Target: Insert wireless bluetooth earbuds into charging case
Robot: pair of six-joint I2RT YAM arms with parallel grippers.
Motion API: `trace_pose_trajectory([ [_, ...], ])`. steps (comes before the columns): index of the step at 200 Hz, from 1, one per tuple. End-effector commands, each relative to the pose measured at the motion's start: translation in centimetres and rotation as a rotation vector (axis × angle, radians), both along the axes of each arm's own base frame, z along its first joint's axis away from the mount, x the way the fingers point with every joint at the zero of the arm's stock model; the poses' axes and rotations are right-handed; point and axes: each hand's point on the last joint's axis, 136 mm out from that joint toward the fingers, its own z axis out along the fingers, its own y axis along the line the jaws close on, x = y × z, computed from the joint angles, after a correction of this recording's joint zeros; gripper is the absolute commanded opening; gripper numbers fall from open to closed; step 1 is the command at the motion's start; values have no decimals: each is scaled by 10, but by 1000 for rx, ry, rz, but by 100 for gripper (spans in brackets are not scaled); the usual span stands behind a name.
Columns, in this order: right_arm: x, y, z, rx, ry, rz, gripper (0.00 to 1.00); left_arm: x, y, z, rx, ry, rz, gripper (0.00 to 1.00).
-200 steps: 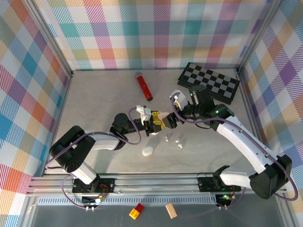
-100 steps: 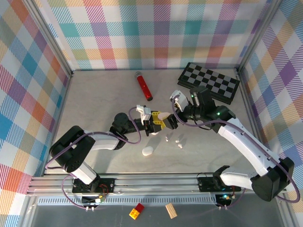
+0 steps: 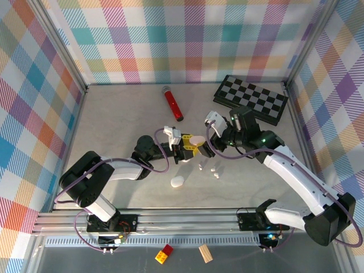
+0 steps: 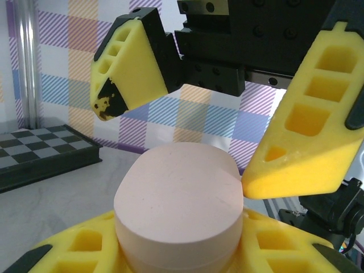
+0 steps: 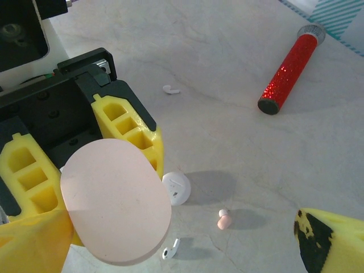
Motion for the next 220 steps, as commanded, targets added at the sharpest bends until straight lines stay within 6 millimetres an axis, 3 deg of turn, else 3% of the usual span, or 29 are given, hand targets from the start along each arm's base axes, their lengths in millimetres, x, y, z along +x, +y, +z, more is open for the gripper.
trace_pose_trajectory([
  [1,14,1,6,20,-70,-44,99,-11,2,23,-45,-65,-46,33],
  [42,25,-5,22,56,-148,-114,99,-14,2,23,-42,-65,-57,33],
  [85,30,-5,25,78,-159,-137,99,-15,2,21,-38,-67,-61,33],
  [157,32,-4,25,86,-142,-153,99,-18,3,24,-41,-75,-68,33],
  [220,22,1,28,112,-73,-117,99,-17,5,23,-40,-77,-55,33],
])
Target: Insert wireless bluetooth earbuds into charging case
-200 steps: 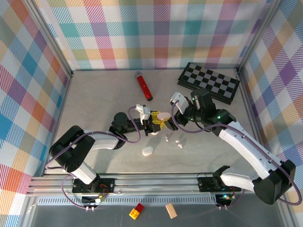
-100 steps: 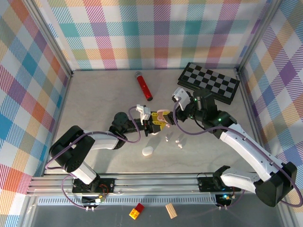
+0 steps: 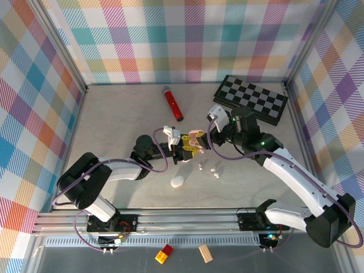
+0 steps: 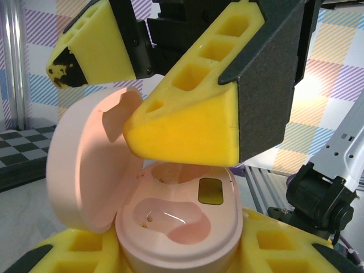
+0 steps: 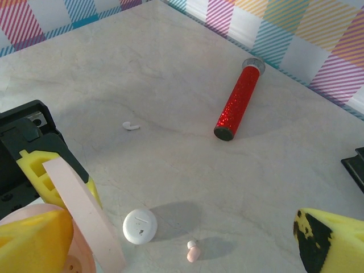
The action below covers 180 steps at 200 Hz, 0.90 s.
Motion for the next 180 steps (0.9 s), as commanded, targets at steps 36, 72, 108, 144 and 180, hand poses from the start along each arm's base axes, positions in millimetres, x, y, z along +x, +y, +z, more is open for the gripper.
trace_pose_trajectory([
  [36,-21,11,21,83,30,109,99,-6,8,16,-42,-65,10,34],
  [72,-30,10,33,118,5,136,99,-1,12,14,-43,-40,28,34],
  [108,-24,-8,47,206,-31,62,99,7,19,15,-49,-35,80,34],
  [144,-2,-54,50,406,-4,-112,99,17,33,16,-52,-38,159,33],
  [180,25,-91,14,577,177,-288,99,20,36,12,-43,-23,171,33],
])
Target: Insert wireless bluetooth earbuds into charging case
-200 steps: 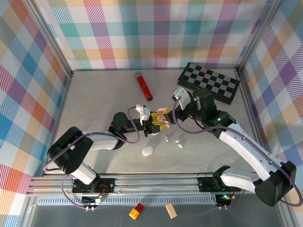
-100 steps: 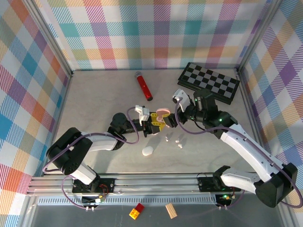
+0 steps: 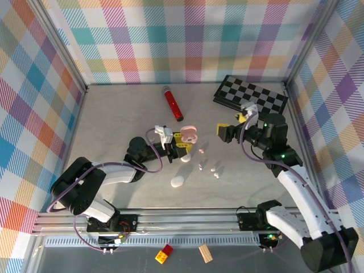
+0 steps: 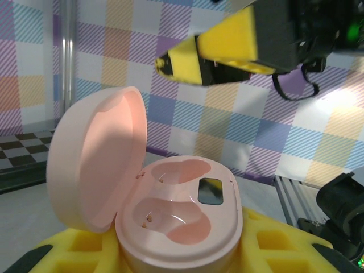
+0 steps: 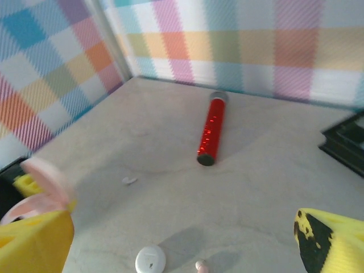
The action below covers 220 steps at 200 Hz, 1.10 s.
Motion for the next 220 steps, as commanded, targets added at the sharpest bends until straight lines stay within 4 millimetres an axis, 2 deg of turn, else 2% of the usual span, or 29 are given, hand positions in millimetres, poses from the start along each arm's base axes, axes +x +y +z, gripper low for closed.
trace_pose_trajectory([
  [1,12,-7,-6,185,104,-35,99,1,6,11,-27,-36,21,33],
  [21,22,-7,-41,194,225,-61,99,4,9,11,-31,-29,42,33],
  [48,31,1,-76,201,367,-45,99,8,15,10,-32,-22,68,33],
  [98,45,3,-129,172,569,-84,99,11,22,8,-19,-20,107,33],
  [117,49,-7,-150,132,641,-164,99,11,24,6,6,-24,119,32],
  [157,68,-16,-173,88,712,-247,100,8,26,6,47,-44,129,32],
  [182,89,-16,-184,49,766,-264,100,7,26,6,43,-46,124,32],
  [220,118,-19,-213,42,860,-293,99,6,26,10,31,-65,120,32],
])
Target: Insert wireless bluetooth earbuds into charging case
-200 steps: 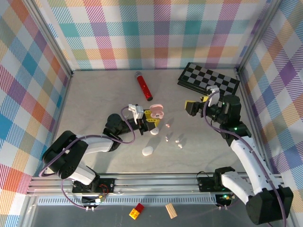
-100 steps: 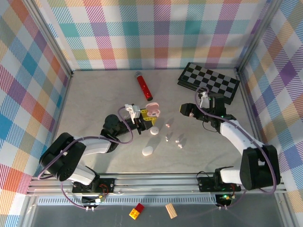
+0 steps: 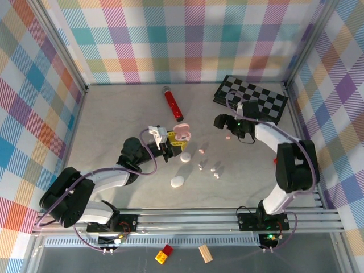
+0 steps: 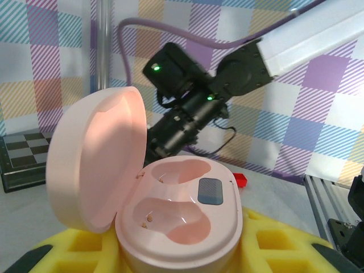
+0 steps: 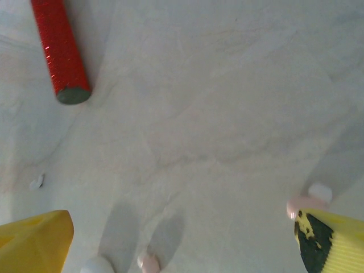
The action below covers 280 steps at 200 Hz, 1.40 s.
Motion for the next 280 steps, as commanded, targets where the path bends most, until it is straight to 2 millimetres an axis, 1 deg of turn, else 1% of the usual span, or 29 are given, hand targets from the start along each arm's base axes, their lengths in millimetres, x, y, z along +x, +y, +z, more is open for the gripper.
trace_pose_trajectory([
  [1,6,-7,-19,-11,86,-26,99,-1,4,6,-7,-45,7,32],
  [20,13,-9,-32,-4,123,-37,99,-2,4,5,-4,-48,3,32],
  [38,16,-12,-40,-22,117,-34,99,-3,4,6,-3,-53,0,32],
  [70,14,-14,-52,-13,147,-39,99,-4,3,7,-1,-53,-9,32],
  [96,11,-15,-58,-12,160,-38,99,-4,3,8,1,-57,-10,32],
  [117,6,-13,-59,0,168,-31,99,-5,4,9,2,-59,-7,32],
  [149,-3,-9,-54,21,154,0,100,-3,5,6,14,-43,5,32],
  [205,-19,0,-52,85,157,33,97,-4,6,7,25,-52,12,32],
  [226,-24,0,-53,93,163,32,97,-3,7,4,30,-48,21,32],
  [280,-31,4,-44,130,147,45,95,-2,8,1,26,-45,29,32],
])
